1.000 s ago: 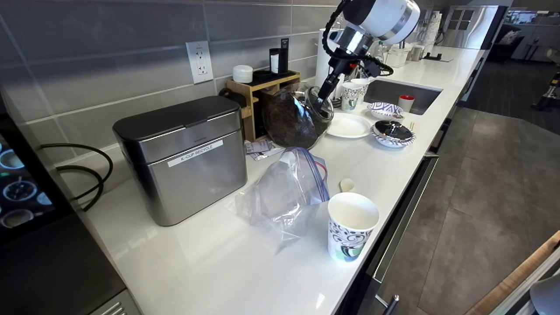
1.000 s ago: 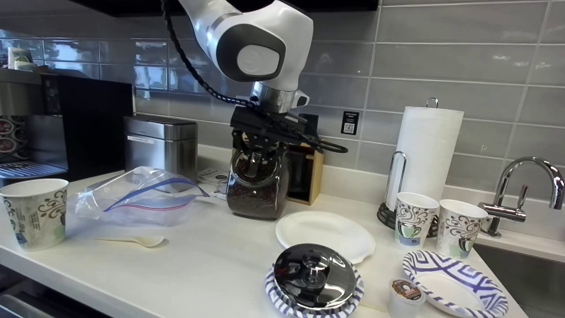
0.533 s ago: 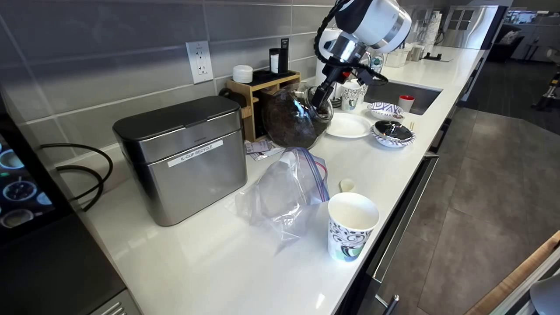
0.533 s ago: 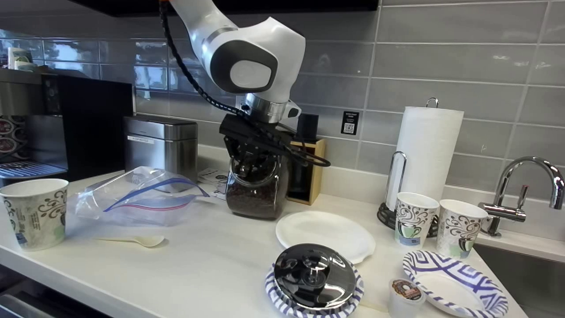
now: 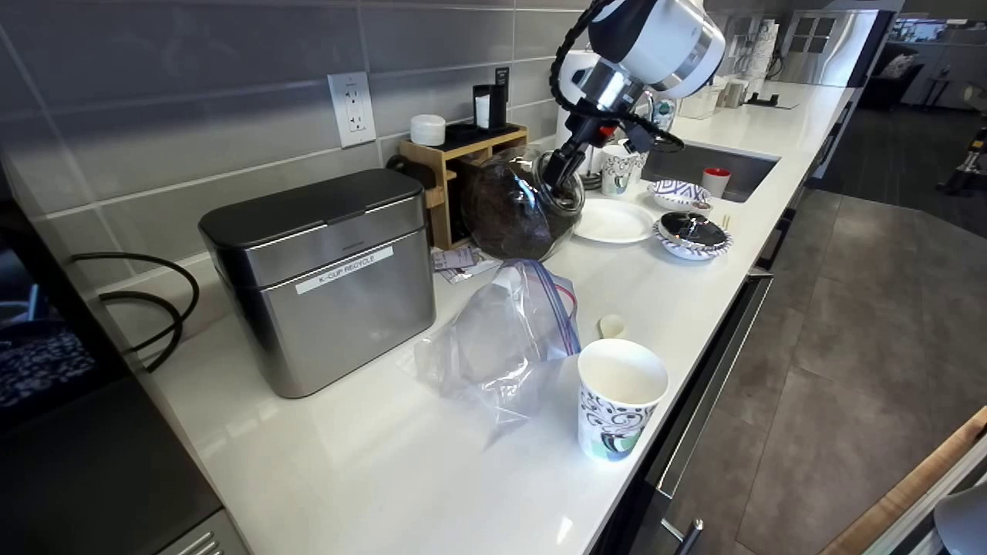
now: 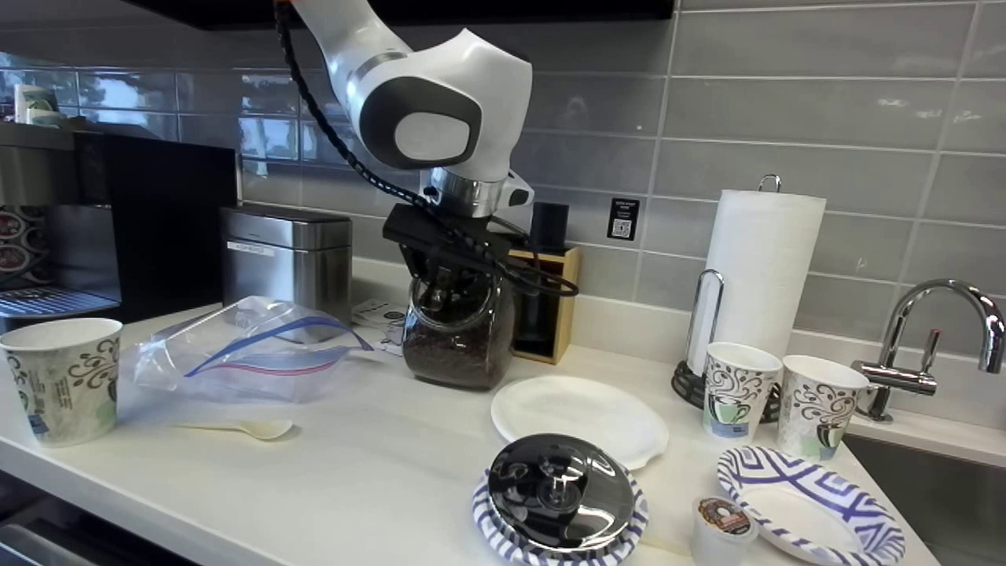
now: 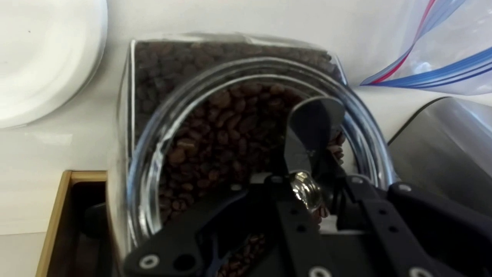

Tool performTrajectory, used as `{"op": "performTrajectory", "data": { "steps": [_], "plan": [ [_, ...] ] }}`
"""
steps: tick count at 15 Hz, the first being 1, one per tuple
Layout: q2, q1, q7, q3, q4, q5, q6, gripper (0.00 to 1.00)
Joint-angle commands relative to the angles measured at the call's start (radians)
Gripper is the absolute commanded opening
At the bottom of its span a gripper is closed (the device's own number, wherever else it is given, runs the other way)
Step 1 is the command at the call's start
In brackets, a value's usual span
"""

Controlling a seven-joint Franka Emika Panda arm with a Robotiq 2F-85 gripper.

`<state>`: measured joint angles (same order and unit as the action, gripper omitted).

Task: Put the spoon in the glass container

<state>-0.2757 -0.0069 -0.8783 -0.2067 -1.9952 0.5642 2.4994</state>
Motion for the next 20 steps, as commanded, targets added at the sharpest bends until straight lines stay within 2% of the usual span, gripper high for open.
{"op": "performTrajectory", "data": {
  "steps": [1,10,17,19,20],
  "plan": [
    [-0.02,0.008,0.025,-0.011,-0.014,0.03,0.125,0.06],
    [-0.025,-0.001,0.053,-0.042,-0.086,0.019,0.339,0.06],
    [-0.02,0.002,0.026,-0.054,-0.108,0.08,0.41,0.06],
    [-0.015,0.001,0.029,-0.05,-0.114,0.077,0.405,0.51],
    [-0.008,-0.002,0.026,-0.051,-0.117,0.082,0.403,0.54]
  ]
}}
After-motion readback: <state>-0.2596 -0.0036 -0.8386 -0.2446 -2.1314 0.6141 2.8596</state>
